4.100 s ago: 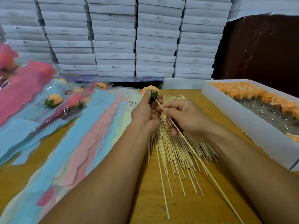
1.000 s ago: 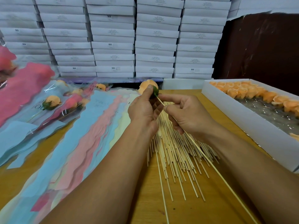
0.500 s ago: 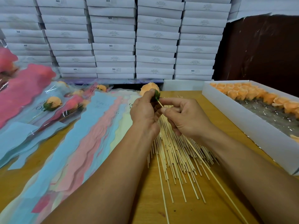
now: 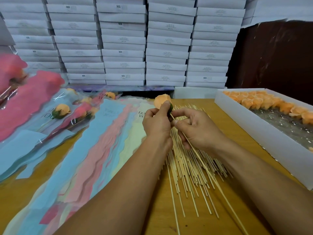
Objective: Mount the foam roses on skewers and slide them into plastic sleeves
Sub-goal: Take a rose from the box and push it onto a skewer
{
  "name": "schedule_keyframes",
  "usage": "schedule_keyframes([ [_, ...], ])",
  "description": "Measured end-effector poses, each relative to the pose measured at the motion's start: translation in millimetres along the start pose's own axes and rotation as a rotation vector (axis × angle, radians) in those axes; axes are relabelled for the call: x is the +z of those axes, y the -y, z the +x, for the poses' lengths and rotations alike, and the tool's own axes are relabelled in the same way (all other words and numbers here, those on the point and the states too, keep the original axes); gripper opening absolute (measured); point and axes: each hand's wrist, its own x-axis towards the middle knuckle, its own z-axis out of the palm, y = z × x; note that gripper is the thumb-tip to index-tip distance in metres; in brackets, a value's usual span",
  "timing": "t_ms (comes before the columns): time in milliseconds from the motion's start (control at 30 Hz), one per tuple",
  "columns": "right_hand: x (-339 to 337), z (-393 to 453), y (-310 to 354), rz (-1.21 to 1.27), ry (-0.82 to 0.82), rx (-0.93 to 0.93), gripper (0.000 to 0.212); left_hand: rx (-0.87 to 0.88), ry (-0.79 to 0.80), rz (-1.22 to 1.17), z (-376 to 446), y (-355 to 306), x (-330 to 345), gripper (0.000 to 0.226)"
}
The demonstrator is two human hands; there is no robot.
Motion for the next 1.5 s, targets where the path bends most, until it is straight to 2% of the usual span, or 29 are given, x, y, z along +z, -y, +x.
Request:
schedule_keyframes([
  [100,-4,2,-2,0.061,-0.011,0.018,0.018,-0.023,0.051,0.049,-4,-1,2,0.036],
  [167,-6,4,-3,0.096,-0.017,0.036,0.017,0.042,0.048,0.169,-5,0,2,0.044],
  [267,-8,6,-8,0.131,-0.038,0.075,0.019,0.203,-0.002,0.533,-5,3,1,0.034],
  [367,-11,10,-13,0.160,-0.058,0.104,0.020,0.309,0.037,0.846,-7,2,5,0.022],
  [433,-13,11,-17,0.159,-0.072,0.123,0.019,0.330,0.084,1.070,-8,0,10,0.026],
  [500,-15,12,-21,0.131,-0.075,0.143,0.018,0.351,0.130,1.265,-7,-4,13,0.012],
  [567,-14,13,-24,0.103,-0.072,0.161,0.018,0.362,0.200,1.467,-6,-12,13,0.015],
  [633,-14,14,-25,0.097,-0.069,0.171,0.020,0.368,0.278,1.644,-5,-21,14,0.006],
  [767,-16,12,-23,0.109,-0.083,0.178,0.024,0.392,0.386,1.899,-1,-41,13,0.014],
  [867,-17,12,-22,0.110,-0.091,0.194,0.023,0.226,0.524,1.908,9,-67,11,0.017],
  [933,-18,13,-21,0.105,-0.088,0.204,0.022,0.062,0.583,1.752,20,-88,4,0.027],
  [1000,-19,13,-21,0.104,-0.080,0.202,0.021,0.012,0.594,1.633,30,-107,-4,0.031],
  [1100,-20,13,-21,0.113,-0.078,0.204,0.021,0.069,0.580,1.653,52,-130,-23,0.023],
  [1167,-20,13,-21,0.119,-0.076,0.208,0.022,0.182,0.546,1.843,68,-140,-43,0.017],
  [1267,-20,13,-21,0.120,-0.075,0.204,0.022,0.439,0.370,2.185,91,-139,-85,0.023],
  [1367,-19,13,-21,0.120,-0.072,0.202,0.022,0.459,0.283,2.322,108,-126,-134,0.035],
  [1500,-19,12,-20,0.109,-0.064,0.199,0.023,0.388,0.241,2.250,119,-110,-165,0.040],
])
